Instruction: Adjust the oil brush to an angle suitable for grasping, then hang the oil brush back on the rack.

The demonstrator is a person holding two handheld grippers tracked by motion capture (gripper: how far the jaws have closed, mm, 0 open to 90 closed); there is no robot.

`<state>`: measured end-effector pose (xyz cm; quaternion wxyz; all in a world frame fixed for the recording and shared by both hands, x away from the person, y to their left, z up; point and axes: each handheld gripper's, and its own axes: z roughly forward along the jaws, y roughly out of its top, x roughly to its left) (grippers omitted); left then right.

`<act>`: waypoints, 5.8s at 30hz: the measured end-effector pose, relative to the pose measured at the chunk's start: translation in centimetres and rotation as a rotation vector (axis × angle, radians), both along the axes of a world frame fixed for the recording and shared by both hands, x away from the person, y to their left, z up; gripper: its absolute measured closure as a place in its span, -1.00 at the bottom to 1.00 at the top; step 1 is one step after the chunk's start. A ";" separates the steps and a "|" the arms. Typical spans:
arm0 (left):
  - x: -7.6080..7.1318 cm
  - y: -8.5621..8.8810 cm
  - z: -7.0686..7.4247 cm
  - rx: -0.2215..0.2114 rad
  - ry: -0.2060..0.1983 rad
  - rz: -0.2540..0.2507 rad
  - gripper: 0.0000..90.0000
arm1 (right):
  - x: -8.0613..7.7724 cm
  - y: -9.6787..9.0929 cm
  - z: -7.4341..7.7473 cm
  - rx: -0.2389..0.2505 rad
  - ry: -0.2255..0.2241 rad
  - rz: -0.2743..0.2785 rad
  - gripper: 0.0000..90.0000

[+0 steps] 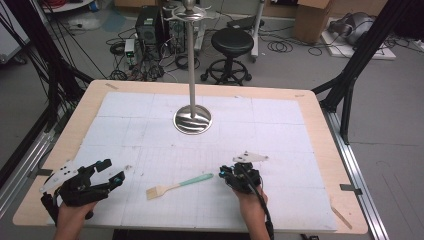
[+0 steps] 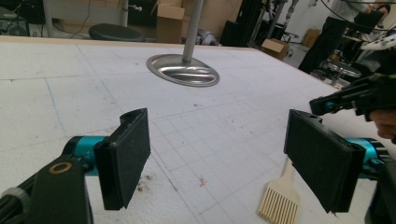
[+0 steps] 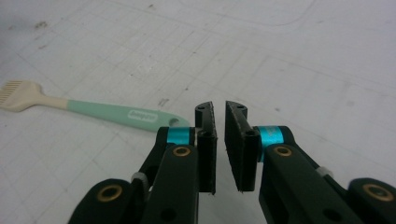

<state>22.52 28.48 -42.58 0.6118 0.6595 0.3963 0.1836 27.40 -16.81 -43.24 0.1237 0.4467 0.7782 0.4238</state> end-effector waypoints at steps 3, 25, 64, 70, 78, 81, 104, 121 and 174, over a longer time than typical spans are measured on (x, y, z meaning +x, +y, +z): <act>-0.1 -0.1 0.0 0.005 -0.003 -0.011 -0.49 | -1.4 -2.0 0.7 0.011 -0.044 -0.027 0.58; -0.1 -0.6 0.1 -0.013 -0.036 -0.054 -0.50 | -10.5 -13.7 3.8 0.062 -0.338 -0.287 -0.63; -0.7 -1.8 0.5 0.028 -0.049 -0.112 -0.42 | -10.2 -13.8 3.3 0.086 -0.288 -0.254 -0.63; 0.0 -4.1 0.5 0.056 -0.012 -0.203 -0.46 | -10.2 -14.0 3.1 0.098 -0.274 -0.239 -0.63; 1.2 -6.6 1.0 0.097 0.007 -0.335 -0.25 | -10.3 -13.8 3.2 0.134 -0.268 -0.209 -0.63; 1.9 -8.1 1.0 0.165 0.022 -0.361 -0.28 | -10.2 -13.8 3.2 0.133 -0.264 -0.206 -0.62; 5.7 -14.7 -1.3 0.440 0.172 -0.523 0.21 | -10.4 -13.9 3.3 0.134 -0.261 -0.201 -0.61; 5.9 -15.7 -1.5 0.570 0.162 -0.569 0.68 | -10.4 -13.9 3.2 0.136 -0.252 -0.209 -0.60; 2.5 -14.6 3.1 0.078 -0.014 -0.499 0.81 | -10.2 -11.0 4.1 0.179 -0.234 -0.137 -0.50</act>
